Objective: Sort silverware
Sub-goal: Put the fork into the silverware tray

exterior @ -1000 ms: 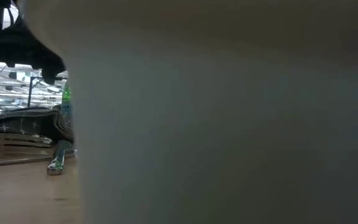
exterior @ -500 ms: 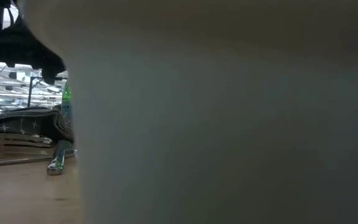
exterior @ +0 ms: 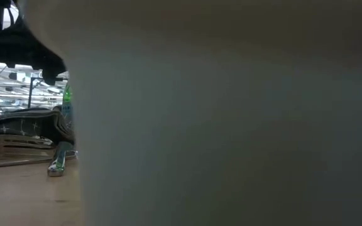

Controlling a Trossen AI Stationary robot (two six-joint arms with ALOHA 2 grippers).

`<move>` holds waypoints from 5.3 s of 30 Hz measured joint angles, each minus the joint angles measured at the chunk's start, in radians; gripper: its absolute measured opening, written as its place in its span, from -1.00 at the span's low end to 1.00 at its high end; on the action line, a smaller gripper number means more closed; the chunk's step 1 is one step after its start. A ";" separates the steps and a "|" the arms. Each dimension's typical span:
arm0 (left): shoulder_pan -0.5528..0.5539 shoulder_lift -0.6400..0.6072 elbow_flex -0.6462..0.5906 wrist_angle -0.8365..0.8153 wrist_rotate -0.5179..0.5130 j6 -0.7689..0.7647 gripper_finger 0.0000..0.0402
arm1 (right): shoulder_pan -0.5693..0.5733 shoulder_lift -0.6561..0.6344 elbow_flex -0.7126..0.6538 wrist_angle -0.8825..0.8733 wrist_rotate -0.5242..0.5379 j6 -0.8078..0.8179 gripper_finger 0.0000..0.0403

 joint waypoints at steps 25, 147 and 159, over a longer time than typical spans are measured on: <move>0.000 0.000 0.000 0.000 0.000 0.000 -0.48 | 0.334 0.000 0.445 -0.488 -0.195 0.616 -0.97; -0.671 0.835 0.254 -0.492 0.499 -0.156 -0.48 | 0.975 0.284 0.446 0.060 0.248 1.123 -0.54; -0.739 0.947 0.256 -0.435 0.438 -0.126 -0.48 | 0.975 0.284 0.446 0.058 0.252 1.123 -0.54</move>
